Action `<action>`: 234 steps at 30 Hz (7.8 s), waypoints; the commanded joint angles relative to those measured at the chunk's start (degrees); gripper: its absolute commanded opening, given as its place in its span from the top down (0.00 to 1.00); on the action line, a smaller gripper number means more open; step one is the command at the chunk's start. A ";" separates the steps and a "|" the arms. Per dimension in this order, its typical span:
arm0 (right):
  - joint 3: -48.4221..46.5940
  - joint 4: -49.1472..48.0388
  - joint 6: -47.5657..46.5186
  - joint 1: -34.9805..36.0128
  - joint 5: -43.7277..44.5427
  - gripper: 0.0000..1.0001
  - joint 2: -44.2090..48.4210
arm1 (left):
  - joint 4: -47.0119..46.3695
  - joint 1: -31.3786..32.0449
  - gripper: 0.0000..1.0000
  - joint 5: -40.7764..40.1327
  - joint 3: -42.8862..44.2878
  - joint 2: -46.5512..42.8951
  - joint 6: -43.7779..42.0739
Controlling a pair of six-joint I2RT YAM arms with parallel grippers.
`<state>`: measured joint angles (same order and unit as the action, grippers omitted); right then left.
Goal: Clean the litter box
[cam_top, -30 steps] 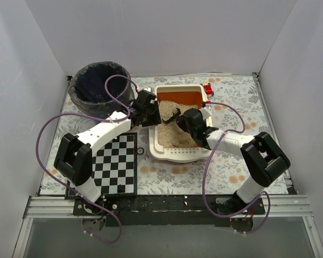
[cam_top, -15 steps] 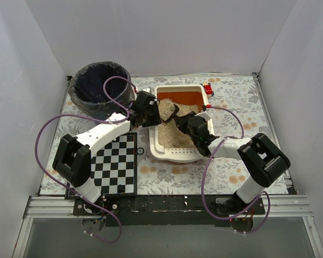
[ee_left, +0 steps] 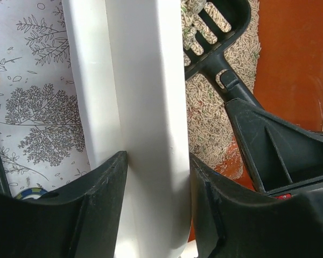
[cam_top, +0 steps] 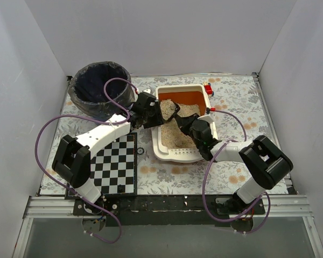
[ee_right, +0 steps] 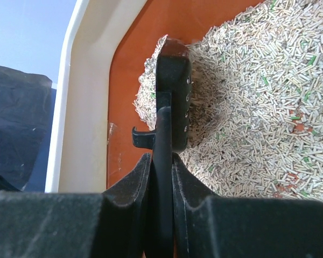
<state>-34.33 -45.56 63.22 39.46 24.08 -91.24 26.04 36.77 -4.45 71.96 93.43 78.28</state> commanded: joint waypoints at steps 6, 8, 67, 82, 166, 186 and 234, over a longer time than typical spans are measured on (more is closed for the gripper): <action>4.80 -3.74 13.25 -1.85 4.84 0.99 0.19 | 2.17 0.14 0.41 1.19 -2.44 -0.35 0.29; 4.71 -3.49 13.41 -1.85 4.58 0.99 0.27 | 1.64 0.14 0.41 1.37 -2.09 -0.35 0.47; 12.70 8.83 12.10 -0.88 12.14 0.99 35.51 | -1.26 0.14 0.02 2.87 -7.80 -15.82 -1.02; 17.62 0.47 13.16 -0.79 9.94 0.99 38.94 | -1.70 0.14 0.02 2.60 -9.03 -17.23 -0.85; 15.43 1.75 8.01 -2.11 3.72 0.99 42.74 | -5.65 0.14 0.02 2.16 -12.72 -22.41 -0.23; 13.94 2.62 3.43 -2.81 -0.41 0.99 42.03 | -5.03 0.14 0.02 0.50 -13.25 -23.73 0.56; 12.01 5.99 2.44 -4.48 -2.38 0.99 39.56 | -5.65 0.05 0.02 1.10 -14.66 -25.23 0.38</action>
<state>-19.33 -35.03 69.67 35.11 22.46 -51.70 21.58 37.19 -3.16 57.32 69.54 78.87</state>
